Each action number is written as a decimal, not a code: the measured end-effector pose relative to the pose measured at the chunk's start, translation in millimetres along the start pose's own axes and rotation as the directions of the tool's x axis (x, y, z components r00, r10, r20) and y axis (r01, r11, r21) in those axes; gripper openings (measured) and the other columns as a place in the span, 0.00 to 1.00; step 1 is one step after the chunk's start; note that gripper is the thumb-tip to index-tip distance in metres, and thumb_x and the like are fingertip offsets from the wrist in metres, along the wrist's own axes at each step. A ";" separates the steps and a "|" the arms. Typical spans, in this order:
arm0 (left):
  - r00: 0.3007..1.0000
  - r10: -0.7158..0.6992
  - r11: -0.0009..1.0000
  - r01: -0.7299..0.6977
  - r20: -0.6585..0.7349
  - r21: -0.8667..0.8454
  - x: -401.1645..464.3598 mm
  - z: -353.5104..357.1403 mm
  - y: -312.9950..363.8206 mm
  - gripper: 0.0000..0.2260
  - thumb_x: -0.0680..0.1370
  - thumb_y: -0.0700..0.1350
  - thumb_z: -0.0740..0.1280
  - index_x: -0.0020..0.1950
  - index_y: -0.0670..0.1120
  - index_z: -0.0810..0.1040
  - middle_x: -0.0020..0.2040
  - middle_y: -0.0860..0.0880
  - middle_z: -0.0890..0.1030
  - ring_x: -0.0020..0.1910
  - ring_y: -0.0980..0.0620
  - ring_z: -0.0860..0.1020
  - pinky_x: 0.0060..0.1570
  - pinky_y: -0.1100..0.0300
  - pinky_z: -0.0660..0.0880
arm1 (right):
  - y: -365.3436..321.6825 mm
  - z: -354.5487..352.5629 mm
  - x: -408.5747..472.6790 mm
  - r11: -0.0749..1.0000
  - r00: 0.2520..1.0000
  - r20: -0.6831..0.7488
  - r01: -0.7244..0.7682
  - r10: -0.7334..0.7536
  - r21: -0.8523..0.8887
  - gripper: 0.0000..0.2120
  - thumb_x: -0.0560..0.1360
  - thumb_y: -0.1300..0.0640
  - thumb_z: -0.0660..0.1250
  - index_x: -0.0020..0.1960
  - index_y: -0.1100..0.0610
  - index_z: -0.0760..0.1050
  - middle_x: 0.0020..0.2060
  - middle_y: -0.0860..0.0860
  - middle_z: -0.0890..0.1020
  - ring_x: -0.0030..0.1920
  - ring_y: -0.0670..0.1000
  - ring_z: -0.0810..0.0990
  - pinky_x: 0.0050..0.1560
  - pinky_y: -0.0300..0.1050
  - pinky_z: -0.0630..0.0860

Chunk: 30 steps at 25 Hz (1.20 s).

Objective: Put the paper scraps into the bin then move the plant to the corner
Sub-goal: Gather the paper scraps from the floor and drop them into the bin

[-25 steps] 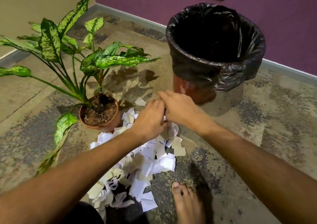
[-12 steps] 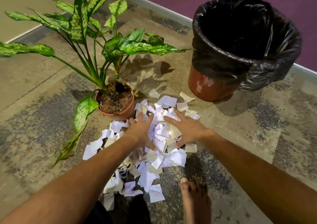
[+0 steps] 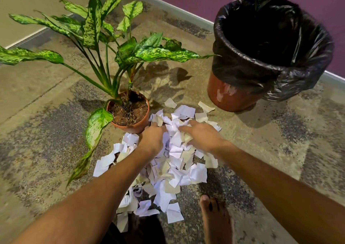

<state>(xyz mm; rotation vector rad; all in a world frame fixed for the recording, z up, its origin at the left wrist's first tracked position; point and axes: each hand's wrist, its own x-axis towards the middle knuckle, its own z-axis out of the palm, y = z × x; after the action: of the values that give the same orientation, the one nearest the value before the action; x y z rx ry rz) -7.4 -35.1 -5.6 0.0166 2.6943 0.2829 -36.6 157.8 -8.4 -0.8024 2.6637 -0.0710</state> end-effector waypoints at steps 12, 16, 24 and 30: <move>0.975 0.097 0.994 -0.105 -0.200 -0.029 4.7 -17.0 25.7 0.09 0.71 0.30 0.61 0.42 0.45 0.71 0.48 0.42 0.79 0.46 0.40 0.77 0.35 0.55 0.65 | 13.6 -41.7 -19.0 0.998 0.986 -0.154 -0.059 0.062 0.028 0.14 0.77 0.56 0.64 0.61 0.53 0.79 0.72 0.54 0.69 0.61 0.58 0.78 0.56 0.48 0.76; 0.968 0.055 0.994 -0.077 -0.246 -0.081 11.5 -11.3 26.2 0.10 0.72 0.31 0.61 0.48 0.42 0.76 0.48 0.43 0.81 0.45 0.41 0.78 0.35 0.53 0.70 | 12.8 -97.5 -22.6 0.992 0.921 -0.381 -0.037 0.080 0.119 0.12 0.76 0.54 0.68 0.58 0.54 0.81 0.63 0.53 0.76 0.59 0.57 0.79 0.55 0.51 0.76; 0.896 0.042 0.960 -0.158 -0.441 -0.230 17.4 -23.4 37.7 0.15 0.75 0.35 0.65 0.60 0.45 0.79 0.53 0.42 0.83 0.51 0.41 0.81 0.48 0.53 0.77 | 41.4 -218.0 -52.5 0.941 0.485 -0.833 0.058 0.266 0.334 0.13 0.72 0.60 0.71 0.56 0.53 0.82 0.65 0.49 0.76 0.64 0.47 0.75 0.61 0.25 0.66; 0.776 0.099 0.921 -0.308 -0.623 -0.238 9.1 -55.9 66.3 0.11 0.75 0.35 0.68 0.56 0.42 0.81 0.49 0.41 0.84 0.46 0.40 0.82 0.44 0.54 0.76 | 99.7 -228.8 -64.4 0.885 0.413 -0.783 -0.205 0.466 0.418 0.19 0.72 0.61 0.71 0.62 0.52 0.79 0.71 0.47 0.71 0.70 0.49 0.71 0.70 0.46 0.69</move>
<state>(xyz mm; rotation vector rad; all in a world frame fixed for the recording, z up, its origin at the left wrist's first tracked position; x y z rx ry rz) -41.2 19.3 53.5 0.1509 3.2376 0.9560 -119.1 264.0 211.5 -0.0369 3.5888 -0.9664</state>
